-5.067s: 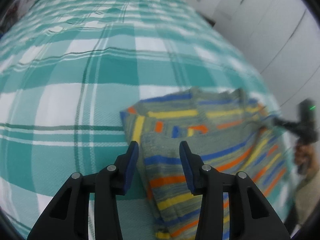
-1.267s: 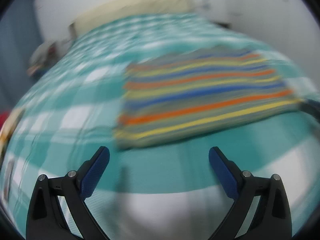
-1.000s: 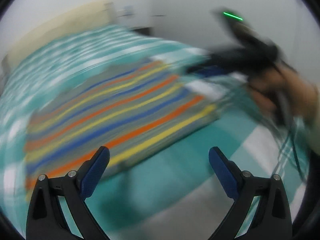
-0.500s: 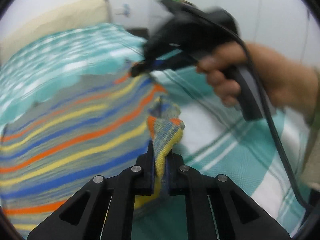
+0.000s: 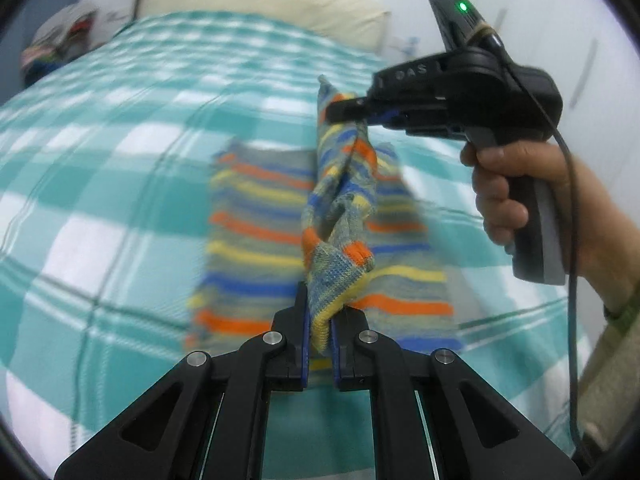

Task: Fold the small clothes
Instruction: 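Fold the held side over the sweater with both tools and release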

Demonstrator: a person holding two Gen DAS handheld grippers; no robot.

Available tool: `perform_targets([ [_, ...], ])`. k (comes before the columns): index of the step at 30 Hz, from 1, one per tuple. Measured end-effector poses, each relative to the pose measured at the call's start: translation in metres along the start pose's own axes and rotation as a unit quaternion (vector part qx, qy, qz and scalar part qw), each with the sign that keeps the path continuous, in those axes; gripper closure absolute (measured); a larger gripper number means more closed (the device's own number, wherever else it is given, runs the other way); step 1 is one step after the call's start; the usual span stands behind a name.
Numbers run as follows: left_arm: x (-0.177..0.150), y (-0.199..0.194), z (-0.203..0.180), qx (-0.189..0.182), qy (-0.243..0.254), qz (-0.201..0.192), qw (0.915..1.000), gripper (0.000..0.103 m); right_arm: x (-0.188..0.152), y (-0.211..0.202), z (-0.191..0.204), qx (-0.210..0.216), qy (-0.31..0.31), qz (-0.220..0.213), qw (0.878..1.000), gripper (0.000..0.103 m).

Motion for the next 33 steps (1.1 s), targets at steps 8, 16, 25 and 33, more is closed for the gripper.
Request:
perform_targets([
  [8, -0.014, 0.011, 0.045, 0.031, -0.067, 0.032, 0.9968, 0.043, -0.014, 0.051, 0.004, 0.043, 0.014, 0.000, 0.999, 0.073],
  [16, 0.015, 0.046, 0.044, 0.047, -0.049, 0.050, 0.9964, 0.040, -0.073, -0.035, 0.015, -0.007, -0.071, 0.007, 0.997, 0.073],
  [25, 0.017, 0.042, 0.055, 0.069, -0.019, 0.075, 0.9946, 0.043, -0.178, -0.041, 0.017, -0.006, -0.097, 0.071, 0.993, 0.073],
  [33, 0.088, 0.085, 0.023, 0.038, 0.008, 0.062, 0.9974, 0.027, -0.087, -0.056, -0.009, -0.027, -0.070, -0.007, 0.997, 0.073],
])
Point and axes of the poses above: each gripper's, at about its wrist camera, not at the fingertips, and y roughly the way its jaws point, z to its left, x to its top, the point moved 2 cm from there along y, roughly the way its jaws point, and after that the axes turned 15 degrees about x, right-handed, at the moved point
